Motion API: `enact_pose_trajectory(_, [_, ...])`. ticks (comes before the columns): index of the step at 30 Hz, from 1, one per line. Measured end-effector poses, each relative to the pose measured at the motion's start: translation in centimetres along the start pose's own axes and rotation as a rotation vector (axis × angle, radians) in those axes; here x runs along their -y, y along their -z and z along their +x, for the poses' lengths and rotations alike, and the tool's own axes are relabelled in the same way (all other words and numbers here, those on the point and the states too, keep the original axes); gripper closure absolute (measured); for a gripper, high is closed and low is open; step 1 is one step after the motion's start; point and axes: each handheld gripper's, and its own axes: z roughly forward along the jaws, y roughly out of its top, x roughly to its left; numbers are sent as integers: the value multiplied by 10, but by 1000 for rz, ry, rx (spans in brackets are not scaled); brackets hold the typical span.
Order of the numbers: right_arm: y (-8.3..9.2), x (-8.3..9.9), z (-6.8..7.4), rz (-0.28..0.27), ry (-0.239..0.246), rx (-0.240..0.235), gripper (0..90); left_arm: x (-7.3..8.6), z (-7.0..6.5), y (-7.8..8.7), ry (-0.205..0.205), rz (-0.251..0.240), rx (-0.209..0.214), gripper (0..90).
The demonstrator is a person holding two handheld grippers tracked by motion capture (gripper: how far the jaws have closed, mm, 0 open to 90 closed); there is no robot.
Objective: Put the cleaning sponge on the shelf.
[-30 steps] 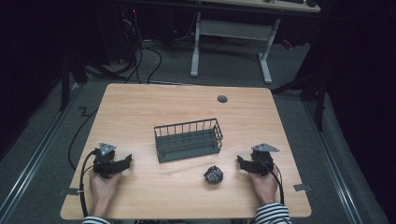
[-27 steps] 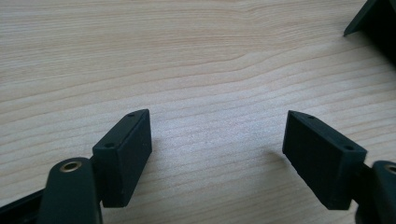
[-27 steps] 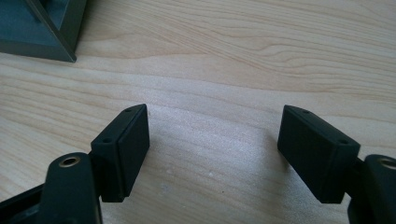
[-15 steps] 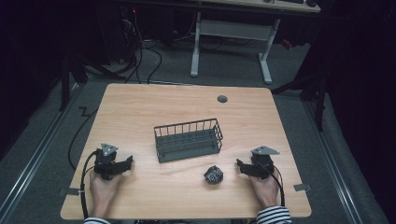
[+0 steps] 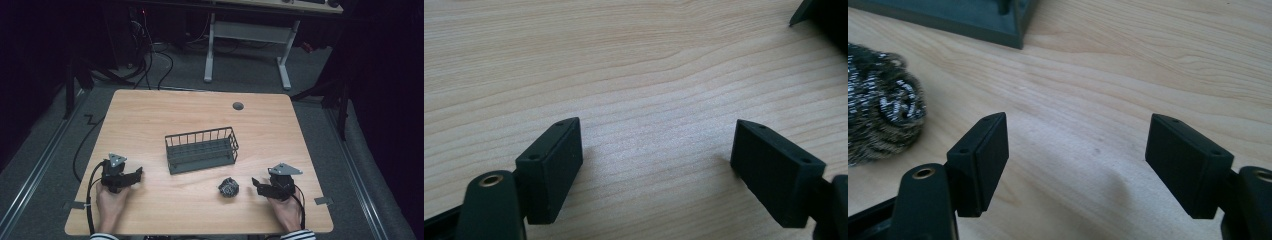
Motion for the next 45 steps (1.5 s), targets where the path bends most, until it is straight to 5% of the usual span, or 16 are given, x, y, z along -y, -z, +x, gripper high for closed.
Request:
enact_pose_trajectory(10, [11, 4, 21, -40, 37, -73, 267, 0, 0, 0, -1, 1, 1, 214])
enact_pose_trajectory(23, [20, -6, 59, -61, 150, -175, 265, 0, 0, 0, -4, 1, 6, 209])
enact_pose_trajectory(33, [1, -17, 81, -21, 209, -224, 243, 0, 0, 0, -5, 1, 7, 209])
enact_pose_trajectory(45, [-20, -20, 90, 27, 240, -226, 274, 0, 0, 0, -4, 1, 8, 210])
